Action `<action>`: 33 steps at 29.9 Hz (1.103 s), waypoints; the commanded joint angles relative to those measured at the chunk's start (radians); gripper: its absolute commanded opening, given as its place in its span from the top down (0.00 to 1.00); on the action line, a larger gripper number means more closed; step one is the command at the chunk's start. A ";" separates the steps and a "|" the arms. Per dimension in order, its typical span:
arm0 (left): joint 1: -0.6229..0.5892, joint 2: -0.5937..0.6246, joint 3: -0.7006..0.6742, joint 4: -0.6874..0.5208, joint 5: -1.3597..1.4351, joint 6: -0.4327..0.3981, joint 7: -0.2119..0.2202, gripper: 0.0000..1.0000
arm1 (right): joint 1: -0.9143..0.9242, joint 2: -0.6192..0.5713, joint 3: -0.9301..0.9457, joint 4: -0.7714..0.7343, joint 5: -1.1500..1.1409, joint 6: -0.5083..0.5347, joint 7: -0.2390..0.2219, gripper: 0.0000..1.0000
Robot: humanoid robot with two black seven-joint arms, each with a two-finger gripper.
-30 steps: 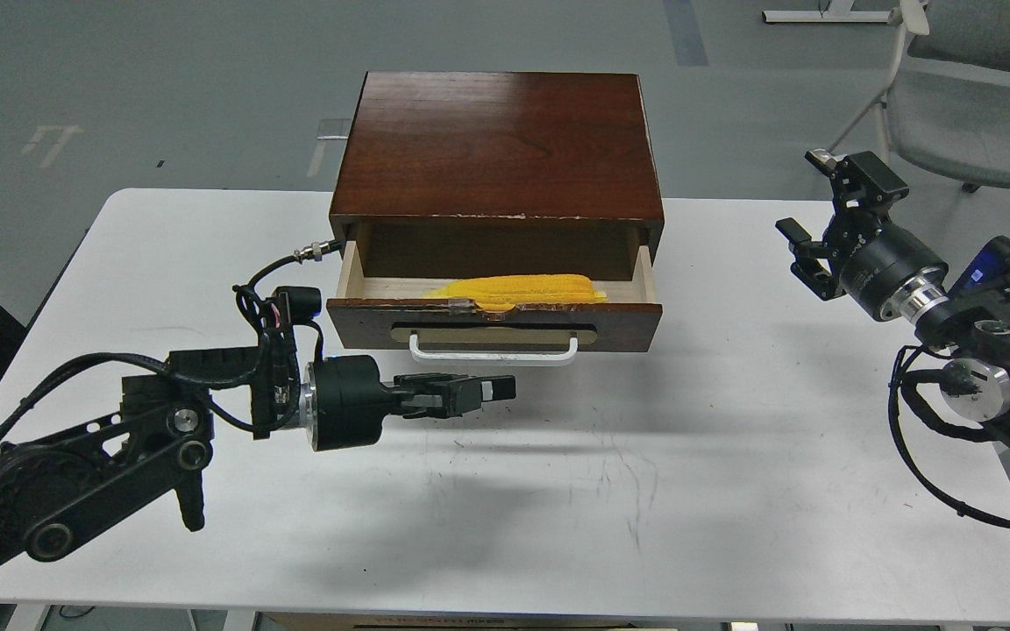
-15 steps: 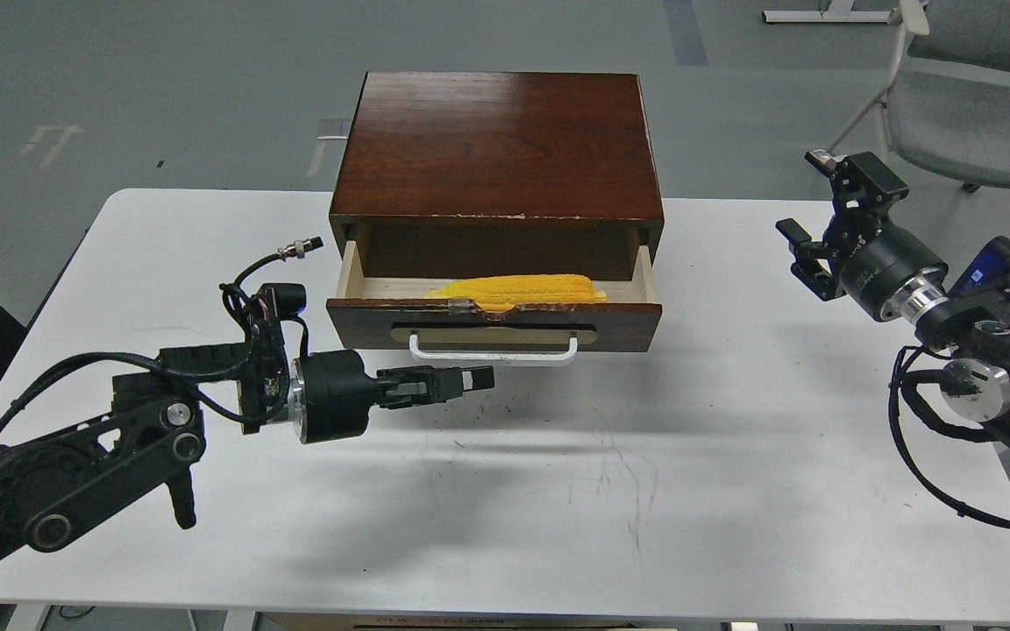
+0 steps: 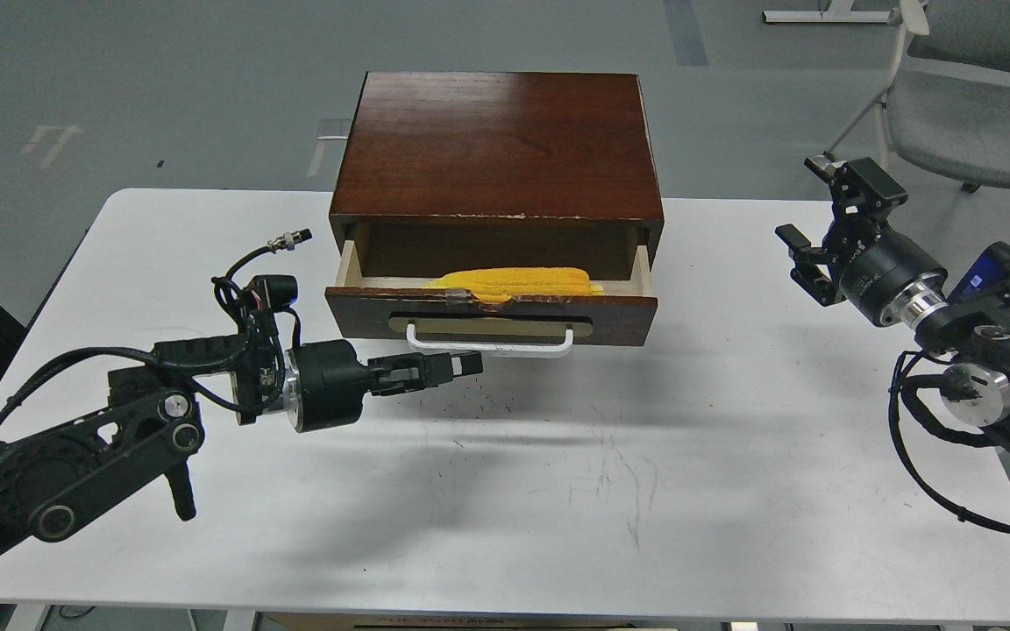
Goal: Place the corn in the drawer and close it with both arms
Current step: 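Push the drawer front with the left gripper into the box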
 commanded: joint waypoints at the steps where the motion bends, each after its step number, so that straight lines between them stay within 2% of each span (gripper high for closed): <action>1: -0.005 -0.004 -0.001 0.022 0.000 0.001 0.000 1.00 | 0.000 -0.001 0.000 0.000 0.000 -0.002 0.000 0.04; 33: -0.021 -0.035 -0.032 0.114 -0.003 0.026 0.003 1.00 | -0.014 -0.006 0.002 0.002 0.000 -0.003 0.000 0.04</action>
